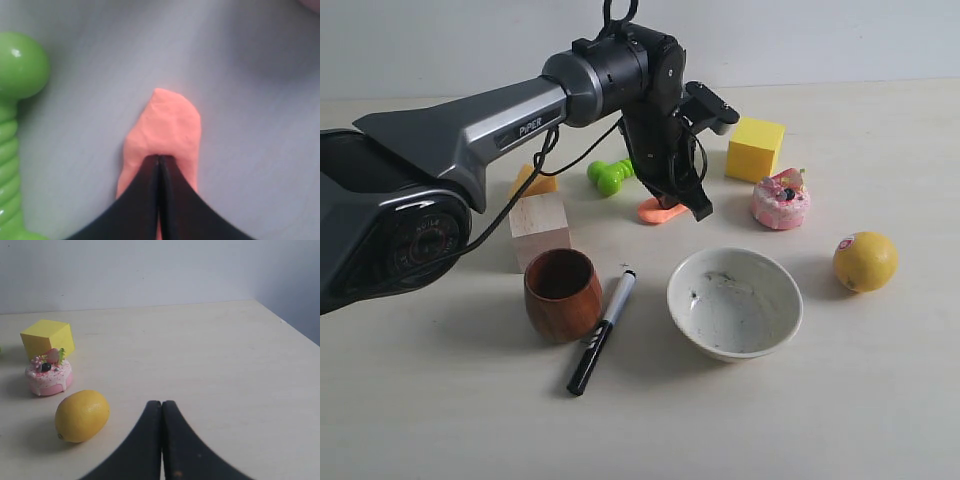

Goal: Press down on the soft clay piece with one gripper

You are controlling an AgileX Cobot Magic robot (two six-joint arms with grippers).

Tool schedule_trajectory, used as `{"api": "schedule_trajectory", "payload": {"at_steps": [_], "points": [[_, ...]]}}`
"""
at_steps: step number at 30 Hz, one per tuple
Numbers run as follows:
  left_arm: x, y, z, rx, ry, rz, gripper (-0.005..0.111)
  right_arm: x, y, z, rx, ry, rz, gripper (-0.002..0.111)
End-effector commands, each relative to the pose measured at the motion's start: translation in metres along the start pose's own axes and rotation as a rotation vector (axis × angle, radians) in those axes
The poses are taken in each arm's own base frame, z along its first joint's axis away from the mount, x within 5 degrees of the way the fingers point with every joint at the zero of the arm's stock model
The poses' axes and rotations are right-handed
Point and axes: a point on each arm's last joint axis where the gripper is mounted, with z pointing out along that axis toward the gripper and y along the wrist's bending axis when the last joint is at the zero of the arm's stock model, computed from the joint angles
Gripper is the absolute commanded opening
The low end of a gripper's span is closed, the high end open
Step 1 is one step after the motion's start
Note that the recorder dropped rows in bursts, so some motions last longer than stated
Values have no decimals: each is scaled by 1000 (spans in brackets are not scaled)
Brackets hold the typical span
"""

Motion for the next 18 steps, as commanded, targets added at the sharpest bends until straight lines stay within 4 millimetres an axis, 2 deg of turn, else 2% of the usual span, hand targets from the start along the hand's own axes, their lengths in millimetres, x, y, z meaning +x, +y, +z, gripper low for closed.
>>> {"api": "schedule_trajectory", "payload": {"at_steps": [1,13,18], "points": [[18,-10,44,74,104,-24,0,1,0,0,2,-5,-3,0],[17,-9,44,70,104,-22,0,1,0,0,2,-5,-3,0],[15,-8,36,63,91,-23,0,1,0,0,2,-5,-3,0]]}}
